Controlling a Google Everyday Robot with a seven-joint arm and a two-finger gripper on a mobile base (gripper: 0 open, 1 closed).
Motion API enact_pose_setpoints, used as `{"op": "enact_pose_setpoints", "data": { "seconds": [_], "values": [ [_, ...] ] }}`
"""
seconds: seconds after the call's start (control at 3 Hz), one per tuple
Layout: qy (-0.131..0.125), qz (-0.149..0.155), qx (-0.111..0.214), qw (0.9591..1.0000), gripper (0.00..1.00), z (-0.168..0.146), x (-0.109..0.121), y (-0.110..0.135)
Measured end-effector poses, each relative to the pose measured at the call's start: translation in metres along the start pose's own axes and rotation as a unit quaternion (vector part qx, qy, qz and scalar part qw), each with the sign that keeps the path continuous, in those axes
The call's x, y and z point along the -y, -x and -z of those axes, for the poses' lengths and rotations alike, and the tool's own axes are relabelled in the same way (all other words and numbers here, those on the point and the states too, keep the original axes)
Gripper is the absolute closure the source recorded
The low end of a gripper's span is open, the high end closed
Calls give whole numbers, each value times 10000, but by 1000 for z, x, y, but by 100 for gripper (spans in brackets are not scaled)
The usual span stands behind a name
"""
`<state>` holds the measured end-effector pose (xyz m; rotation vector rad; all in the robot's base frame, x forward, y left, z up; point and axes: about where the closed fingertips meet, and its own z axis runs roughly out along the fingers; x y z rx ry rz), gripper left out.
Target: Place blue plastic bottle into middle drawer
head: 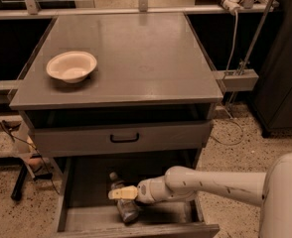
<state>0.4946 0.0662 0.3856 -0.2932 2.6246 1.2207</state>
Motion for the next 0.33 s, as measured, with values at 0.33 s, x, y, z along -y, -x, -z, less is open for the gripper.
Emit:
{"op": "enact_pose_setpoints", "data": {
  "seconds": [0.33],
  "values": [
    [0, 0, 0, 10000, 0, 0, 0, 0]
  ]
}}
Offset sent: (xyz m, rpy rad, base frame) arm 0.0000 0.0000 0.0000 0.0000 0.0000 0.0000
